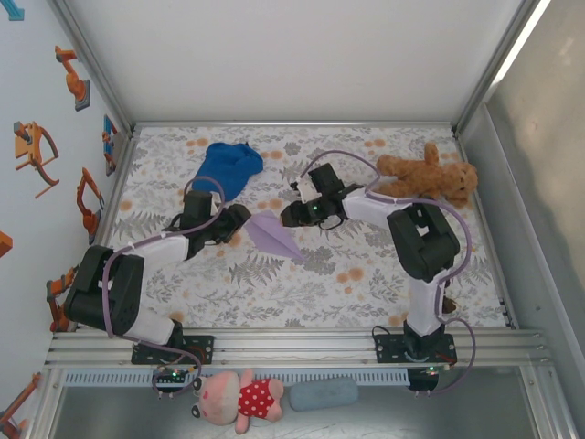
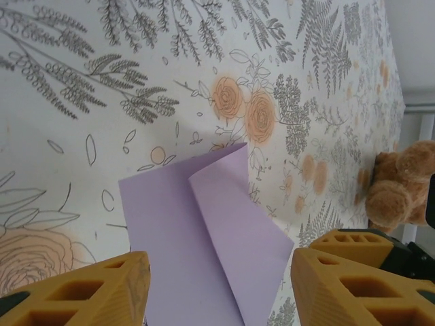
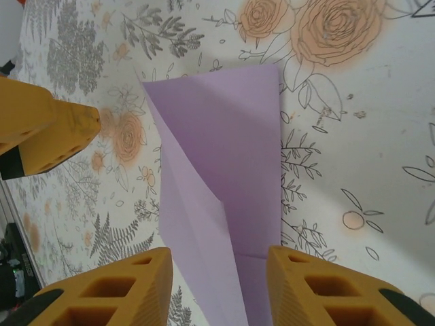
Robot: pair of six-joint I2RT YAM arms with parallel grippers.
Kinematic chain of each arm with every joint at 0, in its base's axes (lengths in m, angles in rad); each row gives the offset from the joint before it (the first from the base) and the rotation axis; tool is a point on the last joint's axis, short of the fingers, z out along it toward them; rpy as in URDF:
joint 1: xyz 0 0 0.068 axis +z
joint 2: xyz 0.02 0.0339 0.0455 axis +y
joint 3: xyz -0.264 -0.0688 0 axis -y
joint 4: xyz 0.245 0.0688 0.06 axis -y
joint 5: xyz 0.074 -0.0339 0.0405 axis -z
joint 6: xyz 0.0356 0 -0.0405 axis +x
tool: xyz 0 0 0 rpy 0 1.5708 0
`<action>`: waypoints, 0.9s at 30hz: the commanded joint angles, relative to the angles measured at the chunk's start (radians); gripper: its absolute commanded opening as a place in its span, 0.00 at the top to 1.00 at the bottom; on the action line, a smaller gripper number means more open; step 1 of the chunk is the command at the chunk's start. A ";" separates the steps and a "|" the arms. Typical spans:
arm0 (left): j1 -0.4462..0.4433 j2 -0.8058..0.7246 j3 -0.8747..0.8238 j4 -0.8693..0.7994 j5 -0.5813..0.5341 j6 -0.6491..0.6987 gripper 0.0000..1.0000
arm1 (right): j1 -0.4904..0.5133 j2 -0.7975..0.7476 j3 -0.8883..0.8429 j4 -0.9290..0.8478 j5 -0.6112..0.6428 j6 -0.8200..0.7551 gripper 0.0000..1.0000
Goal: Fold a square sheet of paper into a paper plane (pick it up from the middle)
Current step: Fourth fold the wing at the center of the table, then turn over the paper at the center of the table.
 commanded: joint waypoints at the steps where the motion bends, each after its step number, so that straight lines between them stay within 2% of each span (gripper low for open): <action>1: -0.005 -0.022 -0.019 0.069 -0.009 -0.063 0.42 | 0.002 0.043 0.068 -0.087 -0.054 -0.109 0.61; 10: -0.015 0.002 -0.019 0.122 0.016 -0.078 0.41 | 0.003 0.113 0.125 -0.080 -0.139 -0.126 0.78; 14: -0.015 -0.009 -0.016 0.127 0.028 -0.071 0.41 | 0.003 0.101 0.128 -0.084 -0.136 -0.135 0.92; 17: -0.017 -0.036 -0.017 0.142 0.043 -0.064 0.41 | 0.002 0.065 0.120 -0.062 -0.125 -0.113 0.99; 27: -0.062 -0.086 -0.032 0.347 0.150 -0.057 0.36 | -0.052 -0.080 0.054 0.145 -0.139 0.170 1.00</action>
